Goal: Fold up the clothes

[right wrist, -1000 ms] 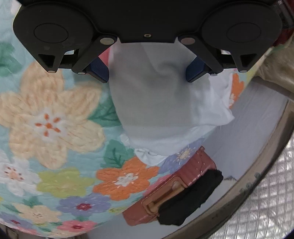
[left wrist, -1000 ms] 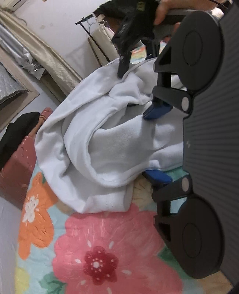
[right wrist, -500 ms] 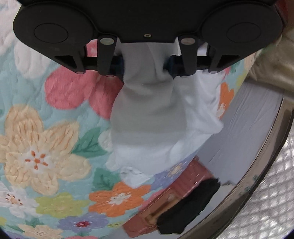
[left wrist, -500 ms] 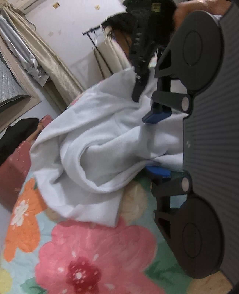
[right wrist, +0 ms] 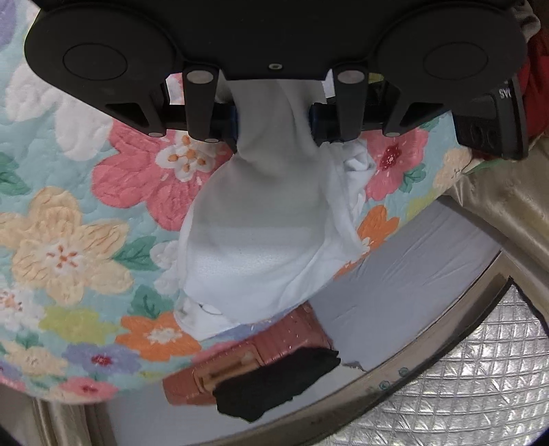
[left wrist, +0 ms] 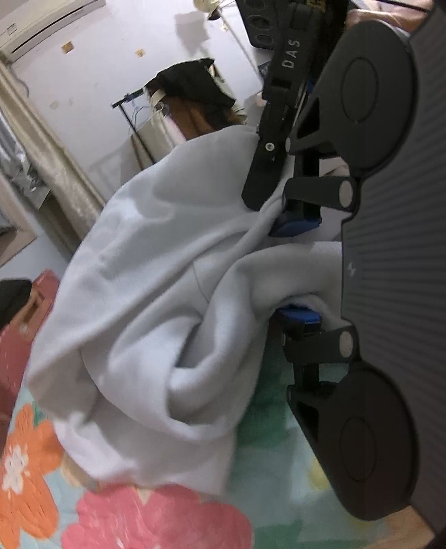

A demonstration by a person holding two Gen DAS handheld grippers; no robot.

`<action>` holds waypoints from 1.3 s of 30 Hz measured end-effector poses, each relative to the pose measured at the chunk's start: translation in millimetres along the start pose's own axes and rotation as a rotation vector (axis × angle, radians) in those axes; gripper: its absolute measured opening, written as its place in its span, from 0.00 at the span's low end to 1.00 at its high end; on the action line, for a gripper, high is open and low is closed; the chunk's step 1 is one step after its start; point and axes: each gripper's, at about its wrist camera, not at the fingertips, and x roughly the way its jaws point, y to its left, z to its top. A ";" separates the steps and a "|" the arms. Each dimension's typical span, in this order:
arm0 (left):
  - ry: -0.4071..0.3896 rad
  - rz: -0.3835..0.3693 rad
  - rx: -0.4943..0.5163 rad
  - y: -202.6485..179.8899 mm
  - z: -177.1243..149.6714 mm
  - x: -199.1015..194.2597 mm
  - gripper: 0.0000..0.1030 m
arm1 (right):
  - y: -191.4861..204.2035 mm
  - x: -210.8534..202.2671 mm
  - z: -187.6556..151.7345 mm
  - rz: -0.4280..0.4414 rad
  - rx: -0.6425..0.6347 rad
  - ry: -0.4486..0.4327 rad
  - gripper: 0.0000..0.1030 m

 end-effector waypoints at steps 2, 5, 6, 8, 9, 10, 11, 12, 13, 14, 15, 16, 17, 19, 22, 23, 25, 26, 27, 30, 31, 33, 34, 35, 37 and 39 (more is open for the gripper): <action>-0.001 -0.020 0.026 -8.7 2.8 0.0 0.37 | 2.1 -12.8 -3.0 0.007 -0.022 -0.038 0.39; -0.004 -0.046 0.062 -21.4 6.3 -2.2 0.37 | 9.8 -28.6 -6.4 0.007 -0.082 -0.083 0.39; -0.008 -0.053 0.078 -26.8 6.8 -4.6 0.37 | 12.9 -33.4 -7.1 0.007 -0.088 -0.097 0.39; -0.011 -0.062 0.103 -38.3 7.3 -8.6 0.37 | 19.0 -44.7 -9.2 -0.001 -0.108 -0.127 0.39; -0.009 -0.065 0.114 -44.3 8.0 -10.4 0.37 | 21.5 -50.4 -10.0 -0.008 -0.120 -0.138 0.39; -0.005 -0.070 0.126 -49.4 7.4 -11.8 0.37 | 23.2 -56.5 -10.6 -0.017 -0.128 -0.144 0.39; -0.002 -0.075 0.138 -54.4 6.7 -13.2 0.37 | 23.7 -62.6 -10.8 -0.027 -0.130 -0.147 0.39; 0.002 -0.083 0.149 -59.5 5.5 -14.7 0.37 | 23.8 -68.7 -10.8 -0.037 -0.130 -0.149 0.39; 0.006 -0.096 0.159 -64.4 2.9 -16.3 0.37 | 23.8 -75.1 -11.1 -0.049 -0.130 -0.151 0.38; 0.010 -0.111 0.169 -69.3 -0.2 -18.1 0.37 | 24.4 -82.5 -11.8 -0.063 -0.135 -0.156 0.38; 0.015 -0.130 0.178 -74.0 -4.2 -20.4 0.37 | 25.4 -90.4 -13.4 -0.078 -0.145 -0.165 0.38; 0.021 -0.148 0.187 -79.2 -7.8 -21.9 0.37 | 26.6 -98.5 -15.3 -0.094 -0.157 -0.175 0.38; 0.028 -0.166 0.192 -85.3 -10.3 -21.6 0.37 | 27.6 -106.9 -17.6 -0.109 -0.168 -0.185 0.38; 0.044 -0.194 0.210 -96.5 -16.4 -19.8 0.37 | 27.1 -124.8 -22.5 -0.132 -0.161 -0.201 0.38; 0.069 -0.228 0.253 -119.4 -31.5 -16.7 0.37 | 26.5 -149.7 -29.3 -0.182 -0.141 -0.202 0.37; 0.075 -0.240 0.269 -128.2 -38.4 -15.8 0.37 | 26.6 -159.6 -32.5 -0.205 -0.141 -0.204 0.37; 0.087 -0.273 0.303 -145.1 -58.8 -15.0 0.37 | 25.3 -182.6 -40.7 -0.262 -0.092 -0.233 0.37; 0.097 -0.291 0.317 -154.7 -67.7 -14.4 0.37 | 22.5 -196.7 -46.5 -0.276 -0.059 -0.238 0.37; 0.112 -0.310 0.337 -166.9 -76.1 -12.4 0.37 | 19.0 -211.5 -53.0 -0.291 -0.021 -0.243 0.37; 0.145 -0.356 0.408 -200.0 -102.7 -14.7 0.37 | 16.4 -251.7 -78.7 -0.346 0.064 -0.277 0.37; 0.150 -0.376 0.428 -212.7 -111.0 -15.5 0.37 | 16.0 -267.9 -89.5 -0.366 0.089 -0.303 0.37; 0.157 -0.417 0.469 -238.0 -127.4 -16.8 0.37 | 16.0 -296.5 -107.5 -0.405 0.129 -0.366 0.37; 0.147 -0.440 0.488 -249.9 -134.8 -16.9 0.37 | 16.6 -310.3 -114.5 -0.434 0.139 -0.405 0.36; 0.136 -0.467 0.511 -261.1 -142.9 -16.2 0.37 | 18.4 -322.5 -119.0 -0.476 0.131 -0.440 0.36; 0.151 -0.532 0.555 -273.0 -162.2 -2.7 0.43 | 19.4 -338.4 -122.7 -0.595 0.110 -0.460 0.37; 0.263 -0.510 0.556 -268.9 -181.9 20.0 0.62 | 4.7 -342.9 -127.4 -0.683 0.164 -0.442 0.37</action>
